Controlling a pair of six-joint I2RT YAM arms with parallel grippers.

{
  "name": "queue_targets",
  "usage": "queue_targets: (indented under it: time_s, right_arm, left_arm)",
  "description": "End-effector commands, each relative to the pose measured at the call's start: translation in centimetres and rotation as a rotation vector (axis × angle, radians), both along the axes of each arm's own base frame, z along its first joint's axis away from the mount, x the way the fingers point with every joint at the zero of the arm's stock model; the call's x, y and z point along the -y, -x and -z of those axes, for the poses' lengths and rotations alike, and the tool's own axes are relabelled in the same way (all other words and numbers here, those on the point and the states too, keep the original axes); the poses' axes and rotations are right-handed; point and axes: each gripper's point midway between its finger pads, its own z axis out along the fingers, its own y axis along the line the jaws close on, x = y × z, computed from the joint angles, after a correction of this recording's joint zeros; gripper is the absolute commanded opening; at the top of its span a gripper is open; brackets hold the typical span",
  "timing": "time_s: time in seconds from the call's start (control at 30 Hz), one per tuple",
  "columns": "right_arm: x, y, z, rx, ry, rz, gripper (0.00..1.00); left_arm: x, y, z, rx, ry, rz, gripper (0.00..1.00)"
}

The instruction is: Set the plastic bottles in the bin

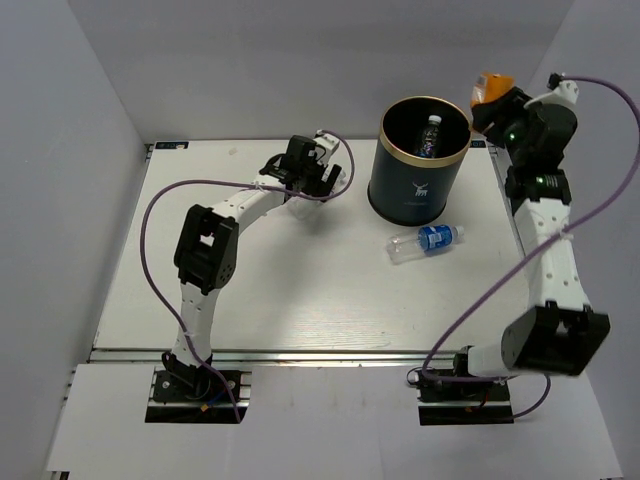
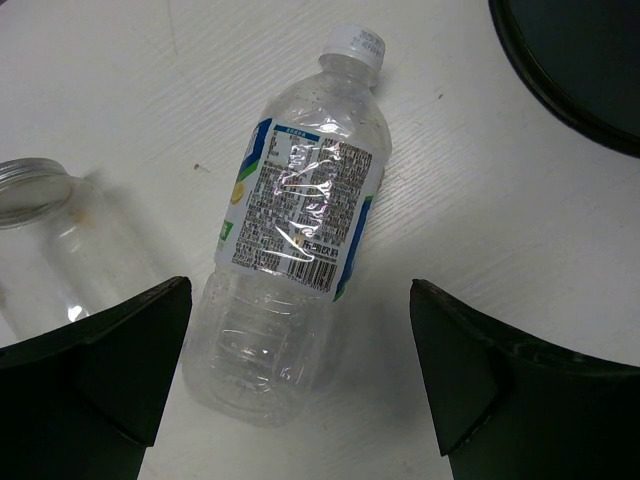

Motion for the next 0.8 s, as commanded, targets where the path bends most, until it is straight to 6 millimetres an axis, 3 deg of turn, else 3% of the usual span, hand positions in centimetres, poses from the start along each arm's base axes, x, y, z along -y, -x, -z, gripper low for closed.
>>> queue_targets:
  time_s: [0.0,0.03,0.07,0.13,0.17,0.23,0.37,0.4,0.47,0.5,0.57,0.6,0.63,0.67,0.73,0.77]
  right_arm:
    - [-3.0,-3.6,-3.3,0.131,-0.033,-0.169,0.0]
    - [-3.2,-5.1,-2.1,0.113,-0.044,-0.184,0.0]
    - [-3.5,-5.5,-3.1,0.135,-0.04,-0.198,0.0]
    - [-4.0,-7.5,-2.5,0.107,-0.029,-0.225,0.01]
    - [-4.3,-9.3,-0.1,0.032,-0.031,-0.237,0.05]
    - [-4.7,-9.9,-0.7,0.037,-0.019,-0.253,0.14]
    - [-5.7,-10.1,2.0,-0.018,-0.007,-0.289,0.56]
    - [-5.8,-9.8,1.9,-0.018,-0.003,-0.288,0.9]
    - [-5.7,-9.3,2.8,-0.036,0.001,-0.282,0.9]
    - [-5.7,-8.9,2.2,-0.023,0.0,-0.283,0.9]
    - [-5.7,-8.3,1.8,-0.017,0.0,-0.285,0.9]
    - [-5.8,-8.1,1.8,-0.019,-0.001,-0.289,0.9]
    - [-6.0,-7.0,0.3,0.008,0.001,-0.294,0.9]
    - [-6.2,-6.5,1.4,-0.016,-0.015,-0.295,0.9]
    - [-6.4,-4.5,-1.0,0.043,-0.021,-0.291,0.9]
    - [-6.6,-3.3,-0.3,0.035,-0.03,-0.291,0.9]
  left_arm:
    - [0.7,-1.1,-2.1,0.048,0.039,0.024,1.0]
    - [0.8,-1.2,-2.2,0.056,0.043,0.024,1.0]
    - [0.8,-1.2,-2.2,0.056,0.043,0.024,1.0]
    - [0.1,-1.3,-1.2,0.042,0.027,0.021,1.0]
    - [0.1,-1.3,-1.2,0.042,0.027,0.021,1.0]
    - [0.0,-1.4,-0.7,0.036,0.018,0.013,1.0]
    - [-0.4,-1.9,-0.7,0.055,-0.012,0.005,1.0]
    - [-0.2,-2.3,-1.4,0.078,-0.01,0.01,1.0]
    - [-0.7,-2.5,-0.1,0.058,-0.02,0.002,1.0]
    - [-0.6,-2.7,-0.5,0.066,-0.016,0.001,1.0]
    - [-0.9,-3.0,1.1,0.049,-0.026,0.007,1.0]
    - [-0.6,-3.2,0.6,0.056,-0.013,0.019,1.0]
    - [-0.4,-3.1,1.3,0.042,-0.013,0.026,1.0]
    - [-0.2,-3.0,1.3,0.039,-0.007,0.036,1.0]
    - [-0.4,-3.5,2.3,0.03,-0.011,0.043,1.0]
    - [-0.4,-3.5,2.3,0.03,-0.011,0.043,1.0]
